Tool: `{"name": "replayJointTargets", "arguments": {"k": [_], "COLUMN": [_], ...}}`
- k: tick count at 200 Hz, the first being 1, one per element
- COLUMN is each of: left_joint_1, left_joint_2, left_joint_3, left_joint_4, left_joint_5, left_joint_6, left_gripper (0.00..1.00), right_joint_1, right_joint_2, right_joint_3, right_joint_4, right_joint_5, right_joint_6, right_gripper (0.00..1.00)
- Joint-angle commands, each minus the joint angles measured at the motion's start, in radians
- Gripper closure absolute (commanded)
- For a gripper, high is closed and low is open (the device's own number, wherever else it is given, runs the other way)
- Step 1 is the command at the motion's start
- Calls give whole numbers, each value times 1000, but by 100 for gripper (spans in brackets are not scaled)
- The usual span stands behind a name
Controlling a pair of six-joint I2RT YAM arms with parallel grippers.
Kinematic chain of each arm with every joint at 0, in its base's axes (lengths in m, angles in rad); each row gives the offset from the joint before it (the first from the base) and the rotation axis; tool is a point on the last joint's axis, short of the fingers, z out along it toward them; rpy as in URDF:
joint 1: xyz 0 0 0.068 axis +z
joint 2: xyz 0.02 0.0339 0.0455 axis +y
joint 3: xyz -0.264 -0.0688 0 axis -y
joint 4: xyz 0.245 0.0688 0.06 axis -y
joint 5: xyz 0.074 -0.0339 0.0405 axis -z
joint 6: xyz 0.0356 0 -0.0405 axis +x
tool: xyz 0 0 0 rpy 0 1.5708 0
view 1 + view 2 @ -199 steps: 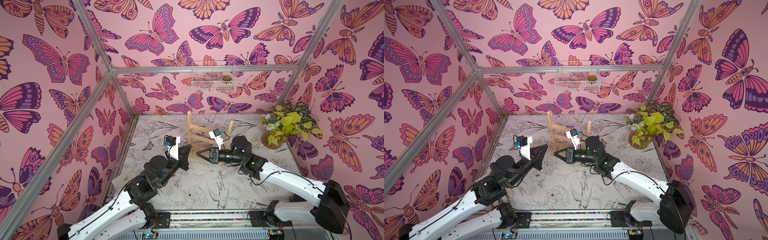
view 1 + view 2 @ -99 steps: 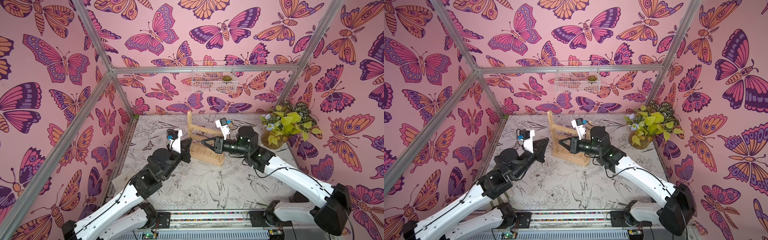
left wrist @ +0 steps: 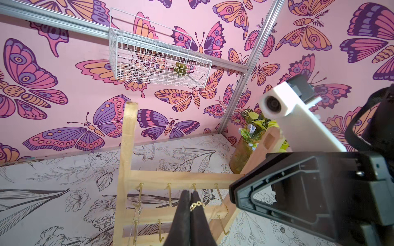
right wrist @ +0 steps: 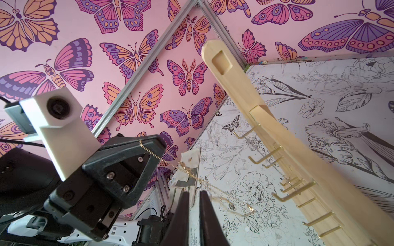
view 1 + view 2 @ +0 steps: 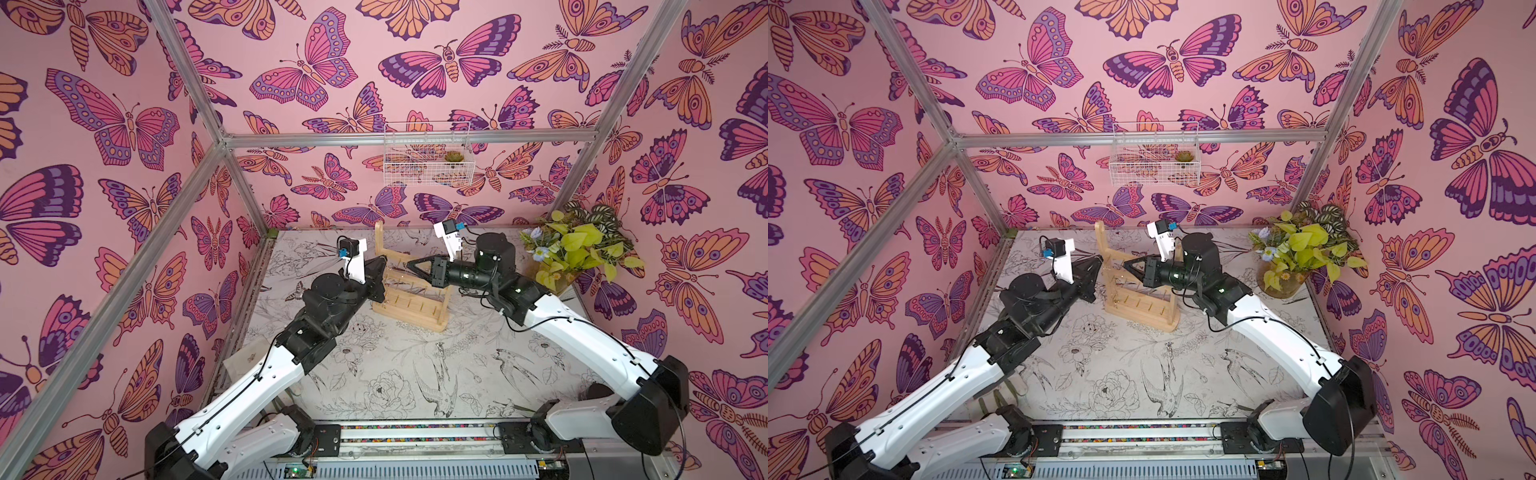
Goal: Hang the necklace on the jewelry display stand
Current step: Pick up the necklace from the center of the board, then hang the necklace on the stand.
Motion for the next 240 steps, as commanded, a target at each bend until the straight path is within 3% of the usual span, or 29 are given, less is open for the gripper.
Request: {"name": "replayJointTargets", "arguments": {"k": [1, 51, 104, 240], "left_joint_1": [11, 15, 15, 16], "left_joint_2": [27, 75, 47, -3], "left_joint_3": [32, 51, 62, 73], "left_joint_4": [45, 62, 44, 53], "left_joint_5": [41, 74, 138, 210], "left_joint_6": [-7, -20, -25, -65], "left_gripper": [100, 100, 100, 100], "right_joint_1": [-11, -24, -31, 15], "right_joint_2": [15, 23, 31, 80], "right_joint_3": [30, 21, 22, 2], "right_joint_4": [-25, -18, -18, 130], "right_joint_5": [-13, -25, -47, -152], "right_joint_6": [-26, -22, -82, -24], "right_gripper": [86, 85, 75, 68]}}
